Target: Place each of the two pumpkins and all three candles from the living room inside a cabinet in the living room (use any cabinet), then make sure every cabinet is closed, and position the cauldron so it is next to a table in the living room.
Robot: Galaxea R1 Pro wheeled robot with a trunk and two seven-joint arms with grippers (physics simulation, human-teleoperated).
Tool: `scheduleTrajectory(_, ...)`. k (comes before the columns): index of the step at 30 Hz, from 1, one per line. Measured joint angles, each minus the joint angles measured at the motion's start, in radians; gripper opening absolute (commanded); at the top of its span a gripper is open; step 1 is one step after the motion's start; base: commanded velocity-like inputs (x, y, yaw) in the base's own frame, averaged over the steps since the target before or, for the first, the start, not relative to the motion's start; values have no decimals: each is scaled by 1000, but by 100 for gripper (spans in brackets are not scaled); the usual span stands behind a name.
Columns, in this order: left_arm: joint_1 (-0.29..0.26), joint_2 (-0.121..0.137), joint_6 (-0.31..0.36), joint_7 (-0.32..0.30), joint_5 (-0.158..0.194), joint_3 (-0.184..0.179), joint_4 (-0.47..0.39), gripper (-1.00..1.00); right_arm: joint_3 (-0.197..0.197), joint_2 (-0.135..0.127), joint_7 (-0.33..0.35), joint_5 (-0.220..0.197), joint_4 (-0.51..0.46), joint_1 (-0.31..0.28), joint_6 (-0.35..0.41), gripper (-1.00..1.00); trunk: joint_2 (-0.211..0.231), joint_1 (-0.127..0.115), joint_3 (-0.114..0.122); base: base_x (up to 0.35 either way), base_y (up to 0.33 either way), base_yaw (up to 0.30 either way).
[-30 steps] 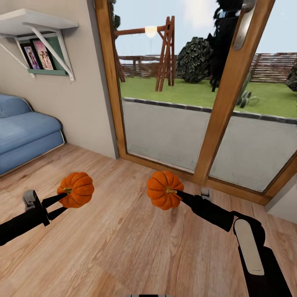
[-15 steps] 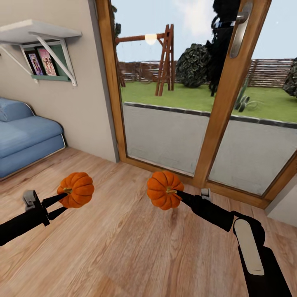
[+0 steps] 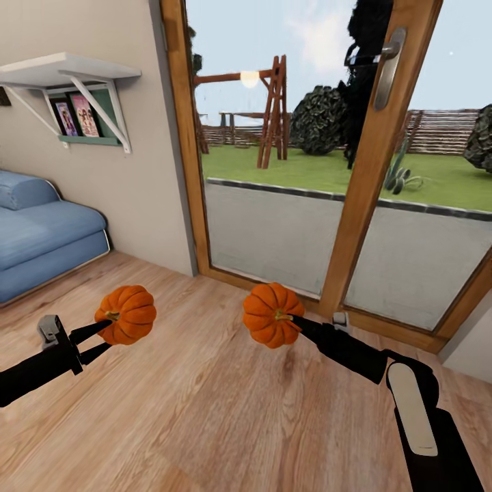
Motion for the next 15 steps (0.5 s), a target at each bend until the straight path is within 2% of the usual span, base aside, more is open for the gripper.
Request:
scheduleTrajectory(8,0,0,0,0,0,-1,0,-100,0,1,0,-1,1,0,0,-100,2,-4,18,0,0,0)
scheduleTrajectory(15,0,0,0,0,-1,-2,0,-100,-2,1,0,0,1,0,-1,-100,49,-30,29,0,0,0)
